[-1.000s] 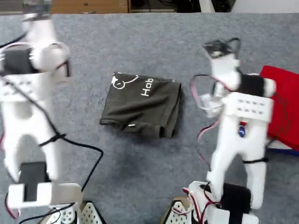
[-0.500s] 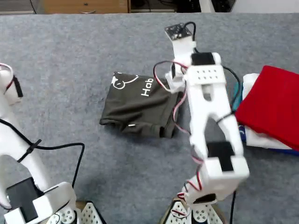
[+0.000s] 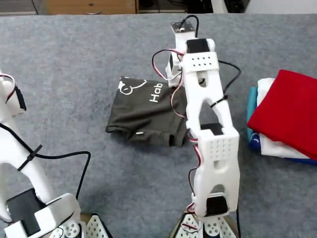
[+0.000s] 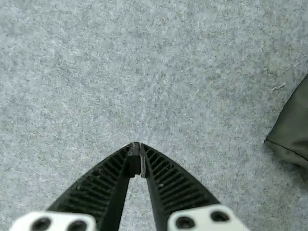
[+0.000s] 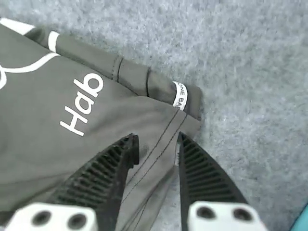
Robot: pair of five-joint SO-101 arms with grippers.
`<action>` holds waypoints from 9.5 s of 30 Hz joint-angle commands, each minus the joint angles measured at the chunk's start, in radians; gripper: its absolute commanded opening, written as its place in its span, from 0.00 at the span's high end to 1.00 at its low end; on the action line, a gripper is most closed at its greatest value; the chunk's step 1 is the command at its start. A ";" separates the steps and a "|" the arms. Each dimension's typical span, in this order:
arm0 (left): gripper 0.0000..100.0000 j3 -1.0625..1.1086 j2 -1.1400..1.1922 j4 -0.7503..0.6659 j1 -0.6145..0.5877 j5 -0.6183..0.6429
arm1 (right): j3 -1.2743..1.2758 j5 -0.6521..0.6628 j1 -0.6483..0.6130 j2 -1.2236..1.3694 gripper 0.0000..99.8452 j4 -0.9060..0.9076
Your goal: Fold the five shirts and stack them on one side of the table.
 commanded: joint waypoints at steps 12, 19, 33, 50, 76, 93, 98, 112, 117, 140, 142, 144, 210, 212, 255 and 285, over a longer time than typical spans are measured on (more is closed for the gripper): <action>0.98 0.003 -0.035 0.005 -0.009 -0.005 | -0.189 -0.012 0.087 0.048 0.86 0.127; 0.98 0.003 -0.035 0.005 -0.002 -0.005 | -0.099 -0.012 0.084 0.050 0.86 0.124; 0.98 0.043 -0.035 0.005 -0.003 -0.005 | 0.012 -0.012 0.033 0.096 0.87 0.018; 0.98 0.044 -0.035 0.005 -0.003 -0.005 | -0.042 0.035 0.036 0.102 1.00 -0.051; 0.98 0.046 -0.035 0.003 -0.005 -0.006 | -0.047 0.298 0.107 0.110 0.93 -0.215; 0.98 0.043 -0.045 0.003 -0.012 -0.006 | -0.220 0.296 0.010 0.059 1.00 0.130; 0.98 0.041 -0.042 0.000 -0.054 -0.006 | -0.031 0.296 0.001 -0.079 1.00 0.132; 0.98 0.052 -0.036 -0.034 -0.238 -0.003 | 0.558 0.327 -0.179 -0.432 1.00 0.046; 0.98 0.052 -0.042 -0.032 -0.241 -0.003 | 0.650 0.327 -0.211 -0.432 1.00 -0.081; 0.98 0.118 -0.036 -0.040 -0.318 -0.066 | 0.780 0.327 -0.133 -0.348 1.00 0.035; 0.98 0.123 -0.036 -0.040 -0.319 -0.066 | 0.780 0.327 -0.128 -0.329 1.00 0.052; 0.98 0.121 -0.042 -0.040 -0.319 -0.066 | 0.766 0.327 -0.131 -0.325 1.00 0.069; 0.98 0.058 -0.045 -0.041 -0.537 -0.068 | 0.005 0.325 -0.472 -0.170 1.00 0.130; 0.98 0.058 -0.045 -0.041 -0.540 -0.068 | 0.111 0.321 -0.446 -0.239 1.00 0.130; 0.98 0.058 -0.036 -0.040 -0.387 -0.180 | 0.137 -0.351 -0.170 0.137 0.57 0.068; 0.98 0.060 -0.036 -0.040 -0.388 -0.180 | 0.101 0.285 0.102 0.199 1.00 0.129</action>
